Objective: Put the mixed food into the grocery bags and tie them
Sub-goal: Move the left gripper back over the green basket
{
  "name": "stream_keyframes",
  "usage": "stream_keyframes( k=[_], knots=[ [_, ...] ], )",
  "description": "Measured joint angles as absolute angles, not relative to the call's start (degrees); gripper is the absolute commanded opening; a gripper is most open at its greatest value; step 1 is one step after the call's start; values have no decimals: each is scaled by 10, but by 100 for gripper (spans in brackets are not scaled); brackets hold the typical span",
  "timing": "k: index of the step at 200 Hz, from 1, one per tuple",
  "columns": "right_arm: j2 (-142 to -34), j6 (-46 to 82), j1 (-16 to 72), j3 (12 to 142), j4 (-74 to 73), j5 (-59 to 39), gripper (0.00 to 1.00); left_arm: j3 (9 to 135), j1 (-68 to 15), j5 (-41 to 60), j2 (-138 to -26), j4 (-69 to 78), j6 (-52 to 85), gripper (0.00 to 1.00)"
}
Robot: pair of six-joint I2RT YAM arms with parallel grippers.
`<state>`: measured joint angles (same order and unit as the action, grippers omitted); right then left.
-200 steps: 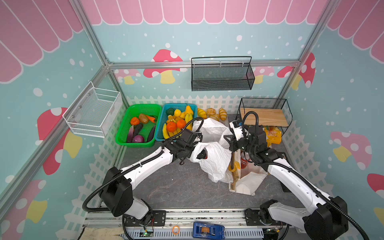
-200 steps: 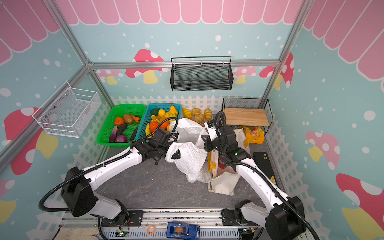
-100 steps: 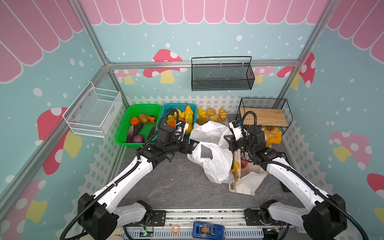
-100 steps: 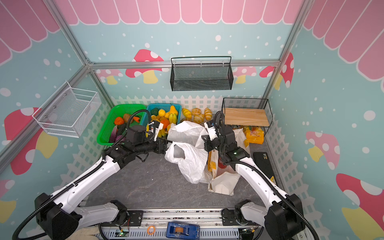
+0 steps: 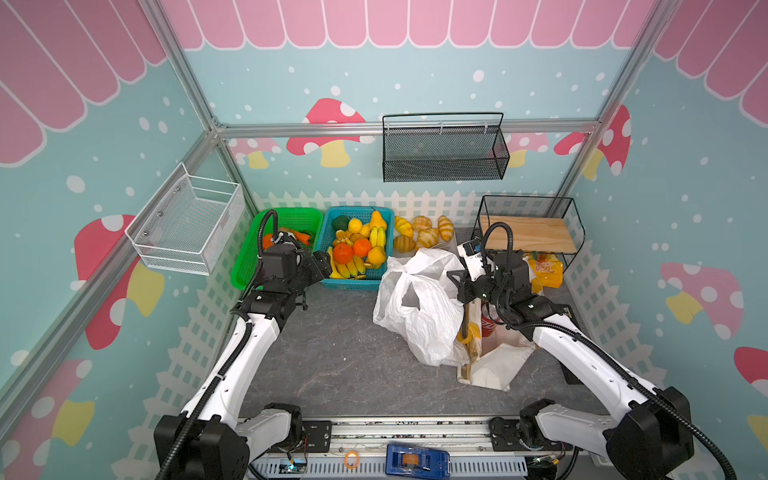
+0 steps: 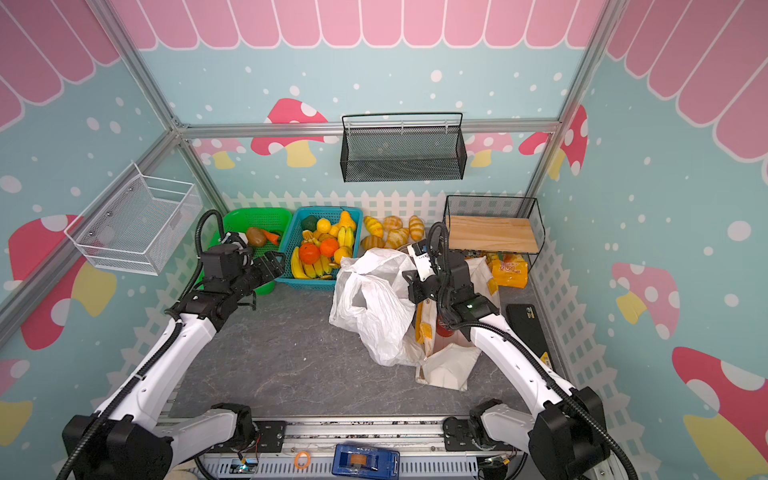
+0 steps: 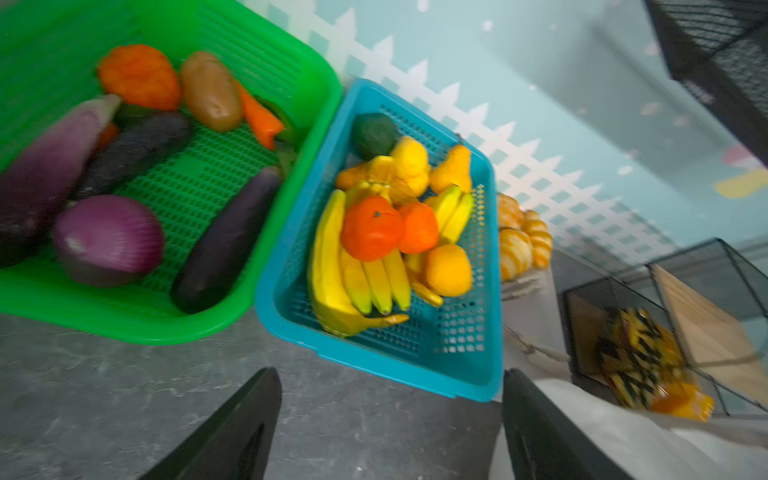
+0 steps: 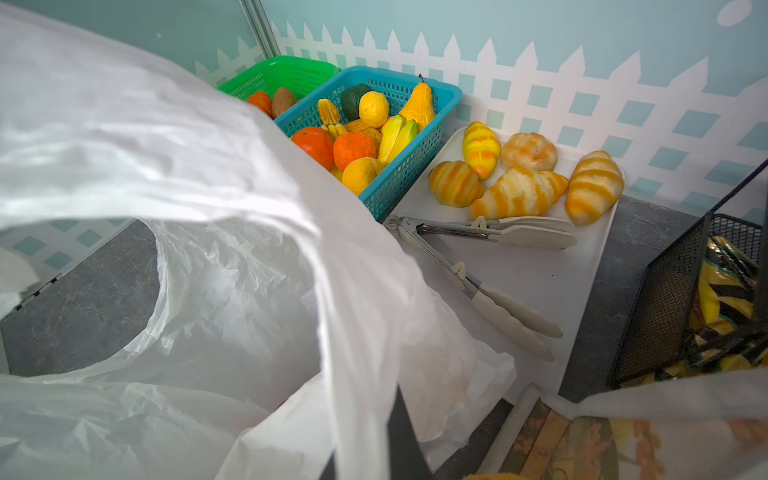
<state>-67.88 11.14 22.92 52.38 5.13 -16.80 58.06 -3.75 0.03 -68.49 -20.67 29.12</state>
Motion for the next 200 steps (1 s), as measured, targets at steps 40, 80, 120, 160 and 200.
stream_keyframes(
  k=[40, 80, 120, 160, 200],
  knots=[
    [-679, 111, 229, 524, 48, -181, 0, 622, 38, -54, -810, -211, 291, 85],
    [-679, 111, 229, 523, 36, -193, 0, 719, 72, -110, -949, -241, 246, 85],
    [-677, 111, 229, 518, 29, -201, 0, 831, 74, -166, -1074, -289, 194, 86],
    [-674, 112, 229, 513, 27, -204, 0, 900, 91, -191, -1155, -336, 162, 88],
    [-674, 112, 229, 513, 25, -207, 0, 942, 119, -178, -1199, -373, 147, 88]
  ],
)
